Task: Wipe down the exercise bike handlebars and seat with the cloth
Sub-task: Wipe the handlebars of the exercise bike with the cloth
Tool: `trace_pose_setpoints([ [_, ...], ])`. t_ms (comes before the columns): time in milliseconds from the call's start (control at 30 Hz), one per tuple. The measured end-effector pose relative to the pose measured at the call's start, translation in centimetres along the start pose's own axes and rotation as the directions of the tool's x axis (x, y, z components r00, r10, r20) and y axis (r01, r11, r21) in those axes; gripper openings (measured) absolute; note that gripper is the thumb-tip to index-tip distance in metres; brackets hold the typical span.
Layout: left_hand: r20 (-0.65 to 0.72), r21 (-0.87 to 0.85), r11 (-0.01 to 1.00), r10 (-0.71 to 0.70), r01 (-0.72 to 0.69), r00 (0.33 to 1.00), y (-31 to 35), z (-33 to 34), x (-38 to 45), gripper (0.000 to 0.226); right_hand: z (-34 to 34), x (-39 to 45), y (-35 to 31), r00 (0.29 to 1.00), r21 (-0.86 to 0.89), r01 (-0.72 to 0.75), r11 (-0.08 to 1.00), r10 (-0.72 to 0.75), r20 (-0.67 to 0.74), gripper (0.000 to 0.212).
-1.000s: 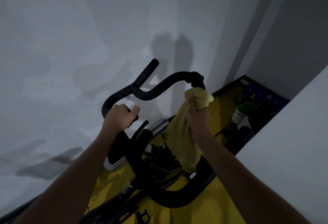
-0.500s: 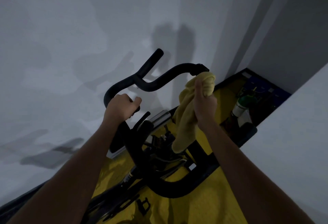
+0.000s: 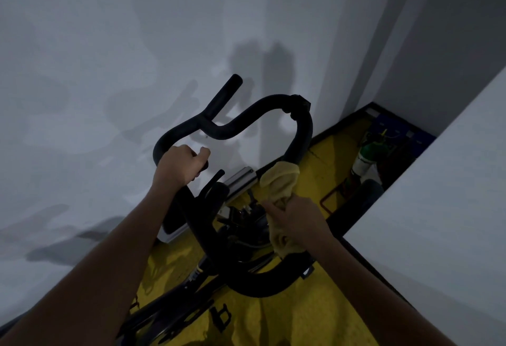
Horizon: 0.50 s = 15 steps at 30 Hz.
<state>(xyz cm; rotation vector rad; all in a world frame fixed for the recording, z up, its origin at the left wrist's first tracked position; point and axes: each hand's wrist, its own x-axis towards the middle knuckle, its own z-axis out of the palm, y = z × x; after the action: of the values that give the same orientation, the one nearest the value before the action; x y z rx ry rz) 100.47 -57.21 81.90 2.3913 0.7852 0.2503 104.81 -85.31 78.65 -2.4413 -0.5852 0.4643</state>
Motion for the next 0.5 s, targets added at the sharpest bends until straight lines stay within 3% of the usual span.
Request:
trace_pose_setpoints([
  [100,-0.004,0.009,1.0,0.0,0.0,1.0,-0.2,0.1,0.0,0.062,0.5,0.1,-0.1,0.998,0.08,0.0,0.997,0.005,-0.062,0.04],
  [267,-0.01,-0.012,1.0,-0.008,0.007,1.0,-0.6,0.3,0.1,0.063,-0.1,2.4,-2.0,0.962,0.392,0.092,0.915,0.02,-0.272,0.05],
  [333,-0.003,-0.008,1.0,-0.003,0.003,1.0,-0.7,0.3,0.2,0.065,-1.1,4.4,-3.2,0.937,0.537,0.065,0.841,0.134,-0.324,0.048],
  [433,-0.011,0.006,1.0,0.004,-0.004,1.0,-0.7,0.3,0.3,0.066,-4.5,8.3,-5.0,0.842,0.747,0.019,0.665,0.393,-0.371,0.046],
  [500,-0.011,0.005,1.0,0.009,-0.009,1.0,-0.8,0.3,0.5,0.066,-7.0,10.4,-5.8,0.794,0.756,0.033,0.654,0.442,-0.417,0.045],
])
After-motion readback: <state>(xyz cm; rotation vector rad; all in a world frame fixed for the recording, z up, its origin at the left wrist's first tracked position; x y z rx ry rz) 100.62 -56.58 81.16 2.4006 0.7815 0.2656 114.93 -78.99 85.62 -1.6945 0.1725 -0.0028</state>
